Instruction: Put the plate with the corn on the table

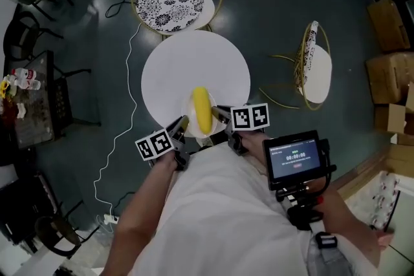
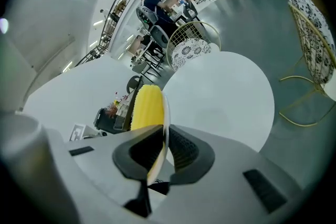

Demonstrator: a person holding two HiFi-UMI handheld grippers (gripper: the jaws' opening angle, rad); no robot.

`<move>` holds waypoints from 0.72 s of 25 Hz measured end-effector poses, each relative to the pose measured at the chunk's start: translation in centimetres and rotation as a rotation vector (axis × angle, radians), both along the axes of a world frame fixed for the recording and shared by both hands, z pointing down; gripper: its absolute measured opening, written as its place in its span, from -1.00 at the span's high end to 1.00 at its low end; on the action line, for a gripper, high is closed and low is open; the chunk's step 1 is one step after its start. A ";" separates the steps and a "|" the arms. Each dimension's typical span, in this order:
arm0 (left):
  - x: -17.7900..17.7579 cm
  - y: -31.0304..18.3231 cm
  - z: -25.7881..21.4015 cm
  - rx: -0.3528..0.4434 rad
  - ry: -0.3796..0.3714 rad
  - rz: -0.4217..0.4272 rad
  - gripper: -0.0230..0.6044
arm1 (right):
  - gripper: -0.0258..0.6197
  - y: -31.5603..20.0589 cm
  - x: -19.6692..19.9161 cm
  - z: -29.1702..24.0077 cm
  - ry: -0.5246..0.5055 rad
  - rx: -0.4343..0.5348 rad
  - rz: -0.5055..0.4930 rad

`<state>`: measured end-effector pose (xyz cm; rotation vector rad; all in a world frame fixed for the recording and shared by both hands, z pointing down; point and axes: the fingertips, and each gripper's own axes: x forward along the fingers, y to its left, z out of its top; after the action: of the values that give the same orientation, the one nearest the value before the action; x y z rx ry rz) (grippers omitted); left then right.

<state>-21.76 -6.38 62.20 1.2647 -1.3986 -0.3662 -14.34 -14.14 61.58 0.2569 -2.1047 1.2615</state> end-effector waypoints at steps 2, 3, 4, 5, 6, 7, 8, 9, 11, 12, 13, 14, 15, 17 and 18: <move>-0.1 0.2 -0.2 -0.002 0.001 -0.015 0.82 | 0.79 0.1 -0.2 -0.2 -0.006 -0.004 -0.011; -0.1 0.4 -0.3 -0.003 0.001 -0.020 0.82 | 0.79 0.3 -0.2 -0.3 -0.007 -0.006 -0.014; -0.1 0.5 -0.3 -0.005 0.000 -0.024 0.82 | 0.79 0.4 -0.2 -0.4 -0.006 -0.007 -0.015; -0.1 0.6 -0.4 -0.008 0.000 -0.027 0.82 | 0.79 0.5 -0.2 -0.4 -0.005 -0.009 -0.015; -0.1 0.6 -0.3 -0.010 -0.001 -0.029 0.82 | 0.79 0.5 -0.2 -0.3 -0.004 -0.010 -0.015; -0.1 0.6 -0.3 -0.012 -0.002 -0.030 0.82 | 0.79 0.4 -0.2 -0.3 -0.003 -0.012 -0.015; -0.1 0.4 -0.3 -0.014 -0.002 -0.031 0.82 | 0.79 0.3 -0.3 -0.3 -0.003 -0.013 -0.015; -0.1 0.4 -0.4 -0.013 -0.002 -0.031 0.82 | 0.79 0.2 -0.3 -0.3 -0.005 -0.014 -0.016; -0.2 0.4 -0.7 -0.012 -0.005 -0.030 0.82 | 0.79 0.3 -0.3 -0.7 -0.011 -0.014 -0.019; -0.3 0.5 -1.0 -0.011 -0.009 -0.029 0.82 | 0.79 0.4 -0.4 -0.9 -0.014 -0.014 -0.021; -0.3 0.5 -1.2 -0.011 -0.012 -0.028 0.82 | 0.79 0.4 -0.5 -1.2 -0.016 -0.015 -0.022; -0.3 0.5 -1.4 -0.011 -0.015 -0.029 0.82 | 0.79 0.4 -0.5 -1.3 -0.016 -0.016 -0.024; -0.3 0.4 -1.4 -0.012 -0.015 -0.030 0.82 | 0.79 0.3 -0.5 -1.4 -0.015 -0.018 -0.026; -0.4 -0.4 -0.9 -0.018 -0.011 -0.036 0.82 | 0.79 -0.5 -0.6 -0.8 -0.010 -0.024 -0.031; -0.7 -1.0 -0.3 -0.023 -0.009 -0.041 0.82 | 0.79 -1.2 -0.9 -0.2 -0.008 -0.029 -0.035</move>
<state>-22.44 -7.40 61.88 1.2223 -1.4340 -0.3720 -15.28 -15.33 61.36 0.2017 -2.0875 1.2737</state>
